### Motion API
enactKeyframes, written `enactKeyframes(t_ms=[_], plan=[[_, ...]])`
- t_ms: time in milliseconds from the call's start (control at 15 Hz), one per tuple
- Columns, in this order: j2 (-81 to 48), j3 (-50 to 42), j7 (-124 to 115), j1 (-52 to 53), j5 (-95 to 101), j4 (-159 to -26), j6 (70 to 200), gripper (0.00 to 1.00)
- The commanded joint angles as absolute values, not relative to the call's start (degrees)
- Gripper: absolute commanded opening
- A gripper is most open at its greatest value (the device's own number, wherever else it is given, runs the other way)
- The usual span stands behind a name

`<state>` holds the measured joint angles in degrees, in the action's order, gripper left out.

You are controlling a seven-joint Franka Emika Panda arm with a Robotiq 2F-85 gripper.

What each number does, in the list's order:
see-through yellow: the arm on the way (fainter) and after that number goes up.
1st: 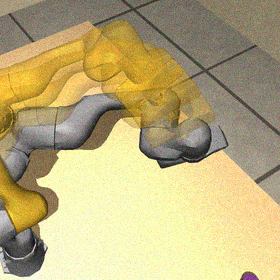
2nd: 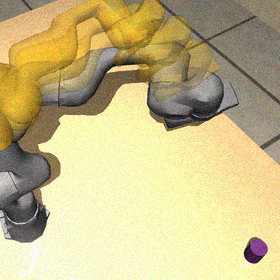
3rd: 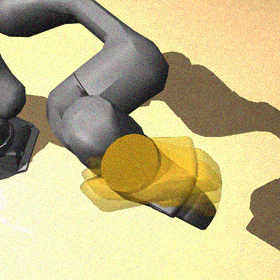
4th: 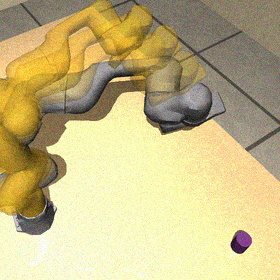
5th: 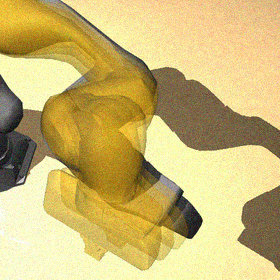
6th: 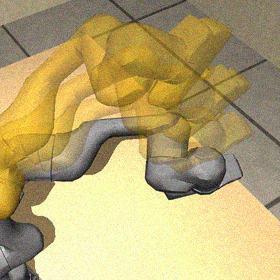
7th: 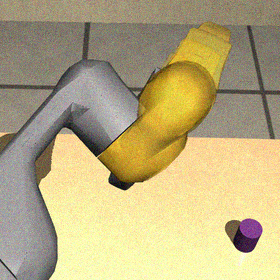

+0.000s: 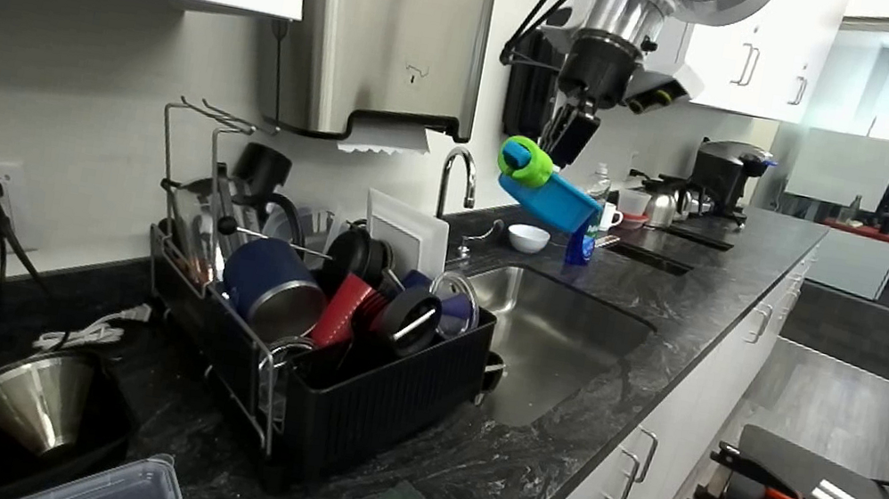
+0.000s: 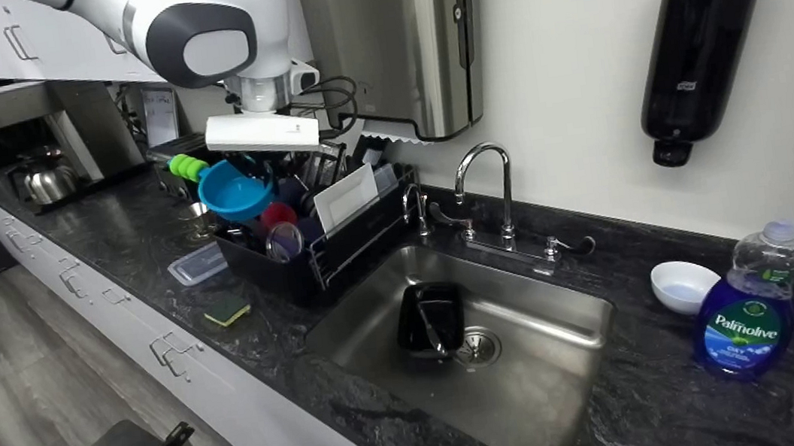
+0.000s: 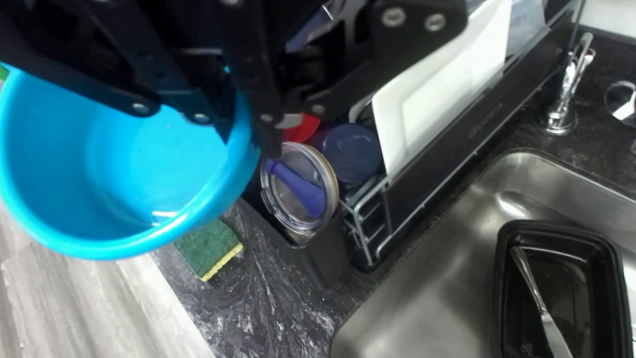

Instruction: Take the blue pan out of the sink and place it on the dishrack

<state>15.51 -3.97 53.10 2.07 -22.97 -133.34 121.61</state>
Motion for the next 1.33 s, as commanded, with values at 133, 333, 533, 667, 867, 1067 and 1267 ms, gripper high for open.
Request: enactKeyframes(t_ms=[133, 333, 533, 667, 867, 1067, 1267], plan=[[16.1, -6.1, 65.3, 5.2, -28.9, -134.8, 121.7, 0.03], [15.0, -6.2, 73.4, 6.3, -31.9, -134.8, 121.1, 0.03], [13.7, -5.5, 79.4, 7.0, -34.0, -134.6, 121.4, 0.03], [12.3, -4.9, 82.6, 7.3, -35.5, -134.3, 122.0, 0.03], [10.5, -4.0, 85.2, 7.4, -37.7, -133.3, 122.7, 0.03], [8.5, -3.1, 87.6, 7.3, -40.1, -131.3, 122.8, 0.03], [7.1, -2.0, 90.0, 7.1, -42.7, -129.8, 125.4, 0.03]])
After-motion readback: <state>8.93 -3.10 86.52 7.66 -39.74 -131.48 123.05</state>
